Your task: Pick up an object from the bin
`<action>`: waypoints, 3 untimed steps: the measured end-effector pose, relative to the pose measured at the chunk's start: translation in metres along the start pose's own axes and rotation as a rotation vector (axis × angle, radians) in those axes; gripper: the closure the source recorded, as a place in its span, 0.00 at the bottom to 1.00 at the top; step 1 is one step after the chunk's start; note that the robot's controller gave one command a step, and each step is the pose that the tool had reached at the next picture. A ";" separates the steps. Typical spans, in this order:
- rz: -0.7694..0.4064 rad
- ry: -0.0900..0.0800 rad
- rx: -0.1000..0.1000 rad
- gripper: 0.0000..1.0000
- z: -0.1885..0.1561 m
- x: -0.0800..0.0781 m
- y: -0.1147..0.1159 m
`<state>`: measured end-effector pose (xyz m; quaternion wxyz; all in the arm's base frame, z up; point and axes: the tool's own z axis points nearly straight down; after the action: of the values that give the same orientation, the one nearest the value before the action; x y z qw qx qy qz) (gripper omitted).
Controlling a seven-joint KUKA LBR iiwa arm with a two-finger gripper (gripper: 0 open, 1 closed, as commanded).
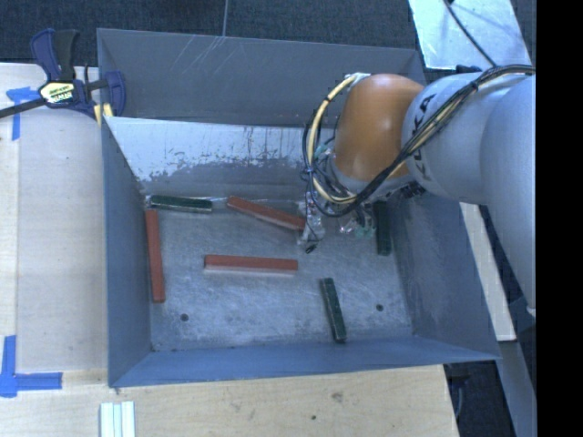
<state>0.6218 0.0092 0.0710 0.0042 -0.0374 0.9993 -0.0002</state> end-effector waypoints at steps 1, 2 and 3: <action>0.045 -0.001 0.000 1.00 -0.049 -0.004 -0.008; 0.039 0.001 0.001 1.00 -0.067 0.001 -0.018; 0.034 -0.005 0.001 1.00 -0.145 0.007 -0.028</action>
Offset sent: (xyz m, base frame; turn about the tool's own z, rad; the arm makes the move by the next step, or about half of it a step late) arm 0.0015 -0.0075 0.0449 0.0450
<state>0.6155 -0.0197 0.2160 0.0066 -0.0203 0.9998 -0.0008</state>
